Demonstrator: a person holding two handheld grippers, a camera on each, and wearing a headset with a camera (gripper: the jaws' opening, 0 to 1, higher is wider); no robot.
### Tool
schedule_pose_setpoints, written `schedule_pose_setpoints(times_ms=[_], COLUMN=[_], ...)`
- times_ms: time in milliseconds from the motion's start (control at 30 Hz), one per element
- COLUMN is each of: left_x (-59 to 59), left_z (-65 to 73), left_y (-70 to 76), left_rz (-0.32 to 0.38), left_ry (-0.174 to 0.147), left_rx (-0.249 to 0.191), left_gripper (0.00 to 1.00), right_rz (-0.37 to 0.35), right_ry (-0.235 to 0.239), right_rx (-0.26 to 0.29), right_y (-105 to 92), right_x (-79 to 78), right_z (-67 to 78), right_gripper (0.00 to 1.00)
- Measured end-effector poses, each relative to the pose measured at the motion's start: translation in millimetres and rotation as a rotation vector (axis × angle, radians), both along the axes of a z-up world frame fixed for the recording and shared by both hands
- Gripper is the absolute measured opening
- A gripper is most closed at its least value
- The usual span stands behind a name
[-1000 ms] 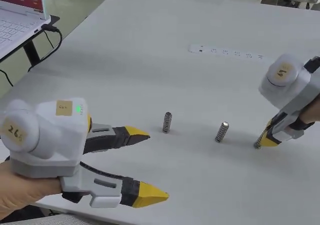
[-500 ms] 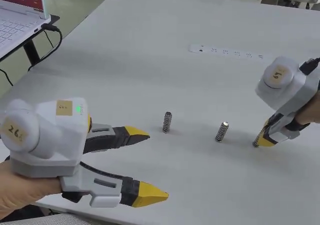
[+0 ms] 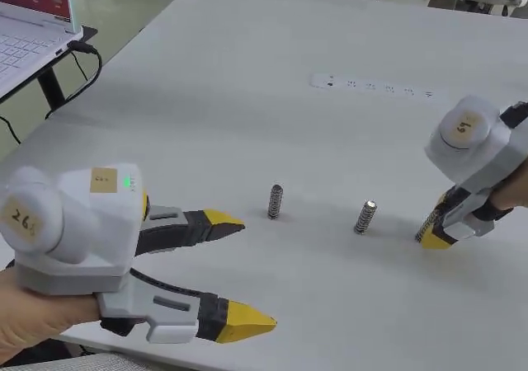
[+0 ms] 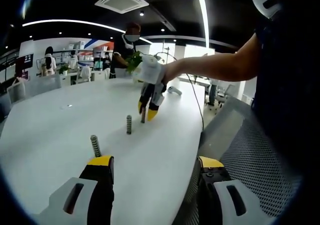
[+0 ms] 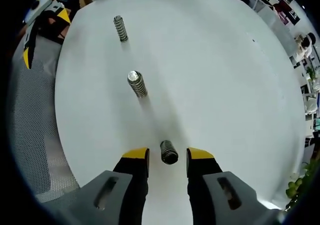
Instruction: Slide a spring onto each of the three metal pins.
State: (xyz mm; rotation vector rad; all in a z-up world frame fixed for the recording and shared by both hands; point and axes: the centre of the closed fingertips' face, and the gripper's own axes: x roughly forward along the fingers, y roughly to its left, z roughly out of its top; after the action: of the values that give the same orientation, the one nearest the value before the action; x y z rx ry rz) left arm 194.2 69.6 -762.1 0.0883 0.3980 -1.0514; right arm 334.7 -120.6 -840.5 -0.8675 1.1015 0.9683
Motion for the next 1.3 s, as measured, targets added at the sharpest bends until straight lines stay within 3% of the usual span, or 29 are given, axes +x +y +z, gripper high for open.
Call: schedule_pose_setpoints(times_ms=[100,267,433,1033,1300], left_x=[0.3,2.4,4.0,7.1,10.6], left_z=[0.3,-0.2,0.3,4.1,7.4], left_y=[-0.5,0.0,0.3,8.2,12.5], left_rz=[-0.001,0.004,0.006,0.045,0.069], left_ry=[0.0,-0.002,-0.002,-0.014,-0.023], left_rx=[-0.001,-0.001,0.0,-0.014,-0.026], left_gripper=[0.63,0.64,0.65,0.72,0.75], right_rz=[-0.012,-0.041,-0.053,-0.141,-0.167], right_ry=[-0.009,-0.025,-0.076,-0.216,-0.252], right_rx=[0.016,0.092,0.169,0.391,0.49], right_y=[-4.1,-2.5,2.9,14.4,17.5], right_x=[-0.2,-4.3,-5.2,-20.3,-34.0], right_z=[1.6,7.0,17.0,49.4,58.8], right_gripper=[0.35,0.44,0.58,0.82,0.87])
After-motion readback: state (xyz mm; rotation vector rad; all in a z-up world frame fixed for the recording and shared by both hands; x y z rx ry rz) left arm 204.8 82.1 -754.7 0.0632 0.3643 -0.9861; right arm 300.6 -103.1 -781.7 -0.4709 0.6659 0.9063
